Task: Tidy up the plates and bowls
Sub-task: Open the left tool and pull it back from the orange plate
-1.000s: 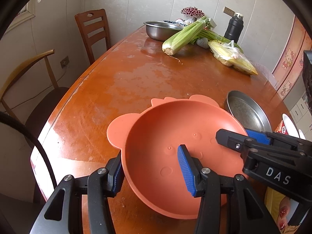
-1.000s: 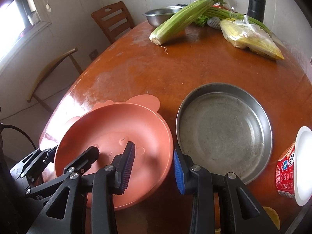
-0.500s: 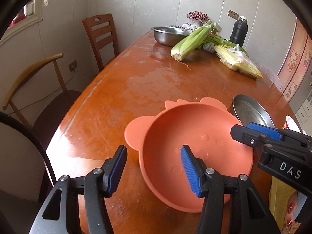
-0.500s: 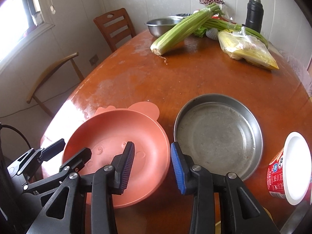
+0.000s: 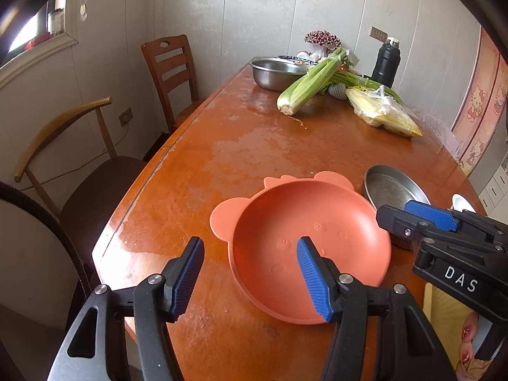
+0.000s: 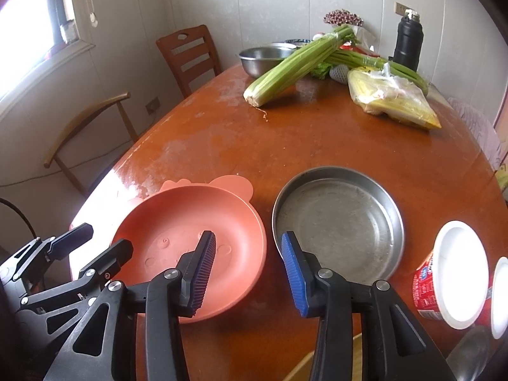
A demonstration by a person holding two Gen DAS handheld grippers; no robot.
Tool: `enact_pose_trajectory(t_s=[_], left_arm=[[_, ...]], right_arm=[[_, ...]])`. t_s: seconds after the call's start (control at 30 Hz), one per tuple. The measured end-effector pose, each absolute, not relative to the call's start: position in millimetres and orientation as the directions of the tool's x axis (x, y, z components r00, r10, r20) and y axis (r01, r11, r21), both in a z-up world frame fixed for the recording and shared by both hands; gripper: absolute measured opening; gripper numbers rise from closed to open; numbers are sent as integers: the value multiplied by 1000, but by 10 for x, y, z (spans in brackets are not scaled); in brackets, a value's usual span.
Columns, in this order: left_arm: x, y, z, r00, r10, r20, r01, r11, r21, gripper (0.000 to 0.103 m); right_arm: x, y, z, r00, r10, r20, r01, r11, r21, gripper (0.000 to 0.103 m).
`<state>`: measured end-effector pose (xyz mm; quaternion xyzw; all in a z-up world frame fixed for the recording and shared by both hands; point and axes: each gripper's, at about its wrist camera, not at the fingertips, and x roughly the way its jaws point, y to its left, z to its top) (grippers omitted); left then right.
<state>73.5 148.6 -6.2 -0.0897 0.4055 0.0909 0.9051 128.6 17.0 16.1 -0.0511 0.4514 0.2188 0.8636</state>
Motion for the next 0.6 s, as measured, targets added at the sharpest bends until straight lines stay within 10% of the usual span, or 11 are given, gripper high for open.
enact_pose_trajectory(t_s=[0.6], left_arm=[[492, 986, 249, 692, 72, -718, -175, 982, -70, 61]], right_arm=[[842, -245, 448, 520, 369, -770, -496, 865, 79, 48]])
